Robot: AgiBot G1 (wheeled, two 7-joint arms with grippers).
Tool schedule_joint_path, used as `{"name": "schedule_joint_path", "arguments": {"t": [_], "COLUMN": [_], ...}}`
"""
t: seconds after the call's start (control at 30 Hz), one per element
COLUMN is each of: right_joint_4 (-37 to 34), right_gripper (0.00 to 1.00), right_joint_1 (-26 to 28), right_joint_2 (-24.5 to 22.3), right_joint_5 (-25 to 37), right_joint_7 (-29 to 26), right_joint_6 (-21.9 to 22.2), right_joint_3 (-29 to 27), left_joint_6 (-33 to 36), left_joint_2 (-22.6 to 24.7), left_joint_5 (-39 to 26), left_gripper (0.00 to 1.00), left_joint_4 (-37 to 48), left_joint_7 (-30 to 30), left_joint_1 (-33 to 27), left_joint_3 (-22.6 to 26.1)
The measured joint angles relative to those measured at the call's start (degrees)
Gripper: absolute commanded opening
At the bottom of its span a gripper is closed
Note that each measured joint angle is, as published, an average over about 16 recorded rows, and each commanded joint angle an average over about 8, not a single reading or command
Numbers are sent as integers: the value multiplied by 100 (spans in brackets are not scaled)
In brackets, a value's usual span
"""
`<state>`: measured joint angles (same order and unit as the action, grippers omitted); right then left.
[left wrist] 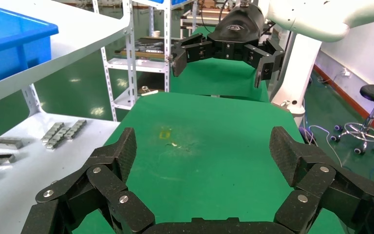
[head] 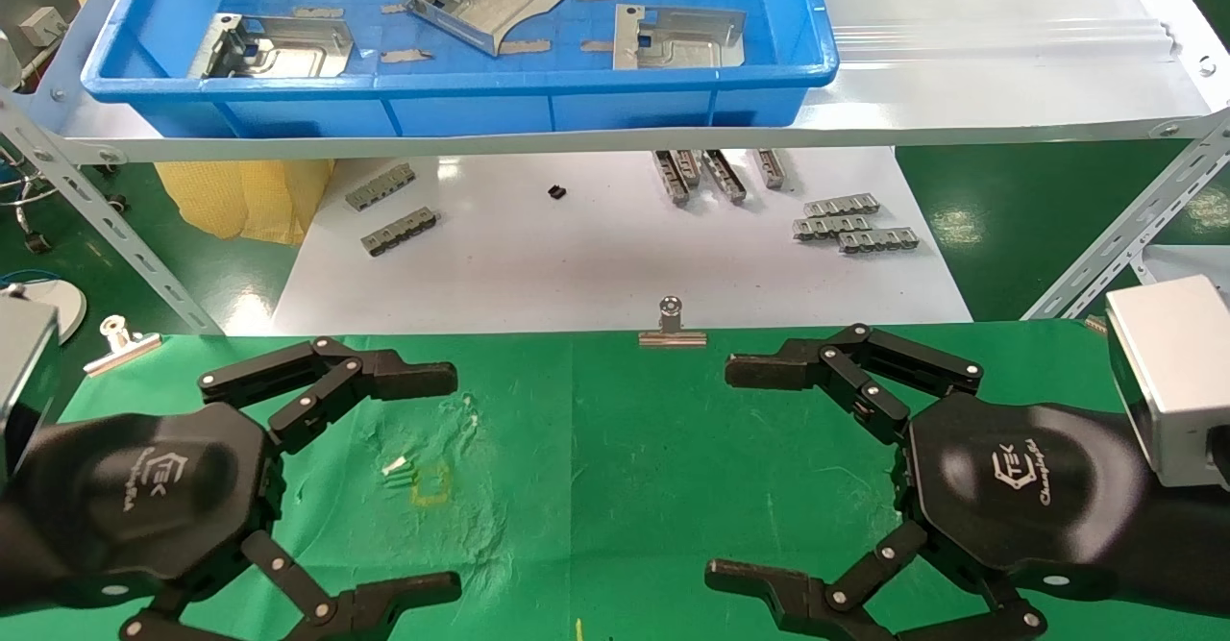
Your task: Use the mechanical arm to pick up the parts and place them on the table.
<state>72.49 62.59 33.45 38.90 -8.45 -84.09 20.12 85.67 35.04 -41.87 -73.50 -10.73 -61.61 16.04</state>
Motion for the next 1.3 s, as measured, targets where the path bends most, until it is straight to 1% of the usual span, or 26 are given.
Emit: {"name": "schedule_joint_path", "arguments": {"t": [0.07,0.1,0.13,0.27,0.3,1.3], "right_joint_4": [0,0,0,0,0,0], "right_gripper": [72,61,54,4,0,0], "right_joint_1": [0,0,0,0,0,0], "right_joint_2": [0,0,0,0,0,0], "right_joint_5": [0,0,0,0,0,0], "right_joint_7": [0,0,0,0,0,0], "right_joint_6": [0,0,0,0,0,0], "right_joint_3": [0,0,0,0,0,0], "left_joint_6": [0,0,0,0,0,0], "left_joint_2": [0,0,0,0,0,0], "left_joint_5": [0,0,0,0,0,0], "left_gripper": [100,100,100,100,100,100], "left_joint_4": [0,0,0,0,0,0], "left_joint_7": [0,0,0,0,0,0], "left_joint_1": [0,0,0,0,0,0], "left_joint_3": [0,0,0,0,0,0]}}
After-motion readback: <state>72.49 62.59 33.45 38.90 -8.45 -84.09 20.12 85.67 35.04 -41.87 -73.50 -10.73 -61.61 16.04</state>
